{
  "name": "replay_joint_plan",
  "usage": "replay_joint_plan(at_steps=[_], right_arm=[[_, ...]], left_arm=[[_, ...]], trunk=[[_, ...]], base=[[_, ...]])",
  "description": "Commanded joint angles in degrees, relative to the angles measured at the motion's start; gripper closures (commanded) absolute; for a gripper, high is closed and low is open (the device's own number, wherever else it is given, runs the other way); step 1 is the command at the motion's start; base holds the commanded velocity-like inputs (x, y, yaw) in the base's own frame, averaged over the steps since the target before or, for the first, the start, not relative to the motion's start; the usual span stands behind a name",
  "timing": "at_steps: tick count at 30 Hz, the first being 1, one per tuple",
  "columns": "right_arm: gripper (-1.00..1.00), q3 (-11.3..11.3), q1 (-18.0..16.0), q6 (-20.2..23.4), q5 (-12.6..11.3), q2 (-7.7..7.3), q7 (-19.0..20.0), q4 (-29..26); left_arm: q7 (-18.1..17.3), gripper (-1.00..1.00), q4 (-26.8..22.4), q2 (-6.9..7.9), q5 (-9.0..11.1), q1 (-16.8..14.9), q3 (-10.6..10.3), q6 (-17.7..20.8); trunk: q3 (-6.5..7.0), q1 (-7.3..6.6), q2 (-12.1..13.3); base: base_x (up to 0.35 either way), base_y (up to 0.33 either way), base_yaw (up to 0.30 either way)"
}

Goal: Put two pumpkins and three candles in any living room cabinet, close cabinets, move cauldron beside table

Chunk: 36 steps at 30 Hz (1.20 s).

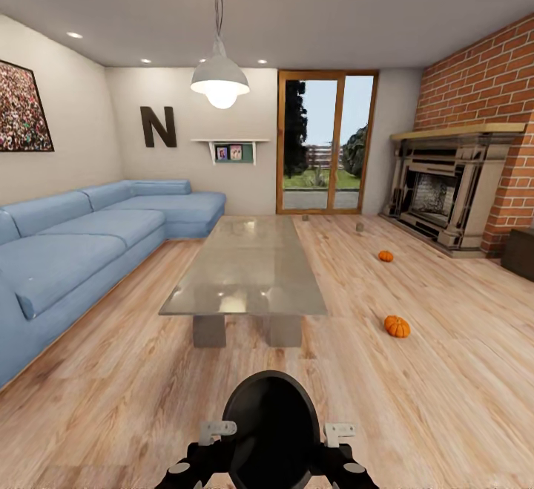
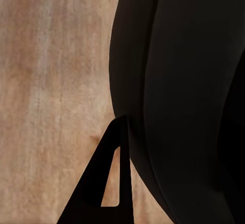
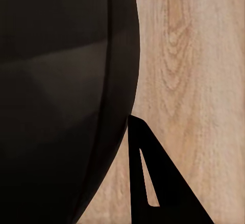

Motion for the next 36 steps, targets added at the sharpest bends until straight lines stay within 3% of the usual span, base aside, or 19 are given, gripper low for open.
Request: replay_joint_plan(at_steps=[1,18,36], right_arm=[[1.0,0.08,-0.07,0.31,-4.25,0.6,0.03,-1.86],[1.0,0.08,-0.07,0.31,-4.26,0.6,0.03,-1.86],[1.0,0.08,-0.07,0.31,-4.27,0.6,0.03,-1.86]], left_arm=[[-0.35,1.0,-0.24,0.01,0.82,0.03,-1.43,0.04],[-0.35,1.0,-0.23,0.01,0.77,0.02,-1.43,0.01],[-0.44,1.0,-0.23,0.01,0.75,0.07,-1.43,0.0]], trunk=[[-0.24,0.21,-0.45],[-3.29,3.94,-7.27],[-3.51,3.97,-7.28]], base=[[0.0,0.0,0.0],[0.0,0.0,0.0],[0.008,0.0,0.0]])
